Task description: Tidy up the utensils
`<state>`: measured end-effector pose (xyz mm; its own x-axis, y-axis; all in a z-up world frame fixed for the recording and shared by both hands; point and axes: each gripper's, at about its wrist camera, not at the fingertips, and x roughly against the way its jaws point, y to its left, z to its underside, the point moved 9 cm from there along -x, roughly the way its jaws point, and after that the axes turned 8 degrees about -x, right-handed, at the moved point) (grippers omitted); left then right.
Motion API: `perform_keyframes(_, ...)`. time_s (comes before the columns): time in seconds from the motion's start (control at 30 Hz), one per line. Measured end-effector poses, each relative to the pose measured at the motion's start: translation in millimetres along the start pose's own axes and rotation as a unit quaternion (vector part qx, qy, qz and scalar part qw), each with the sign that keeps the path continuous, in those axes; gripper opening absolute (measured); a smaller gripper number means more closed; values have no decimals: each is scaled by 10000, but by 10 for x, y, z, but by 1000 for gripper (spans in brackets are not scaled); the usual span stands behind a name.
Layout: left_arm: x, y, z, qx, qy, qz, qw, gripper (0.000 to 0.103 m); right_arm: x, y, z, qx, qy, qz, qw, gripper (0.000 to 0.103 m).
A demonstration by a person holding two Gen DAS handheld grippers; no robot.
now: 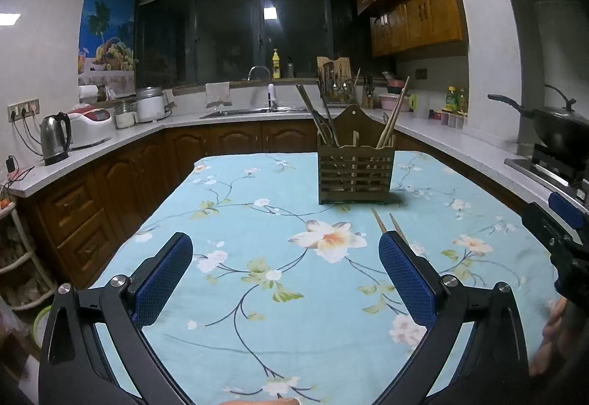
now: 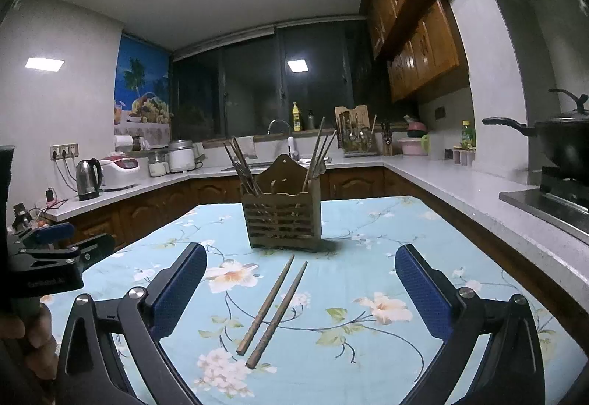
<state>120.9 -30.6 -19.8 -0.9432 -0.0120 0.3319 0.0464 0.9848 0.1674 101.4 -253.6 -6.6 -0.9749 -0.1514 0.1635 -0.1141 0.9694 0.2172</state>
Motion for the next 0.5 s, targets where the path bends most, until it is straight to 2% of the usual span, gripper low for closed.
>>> perform_keyframes(0.5, 27, -18, -9, -34, -30, 15, 10000, 103, 52, -17, -46, -76, -109, -1, 9999, 103)
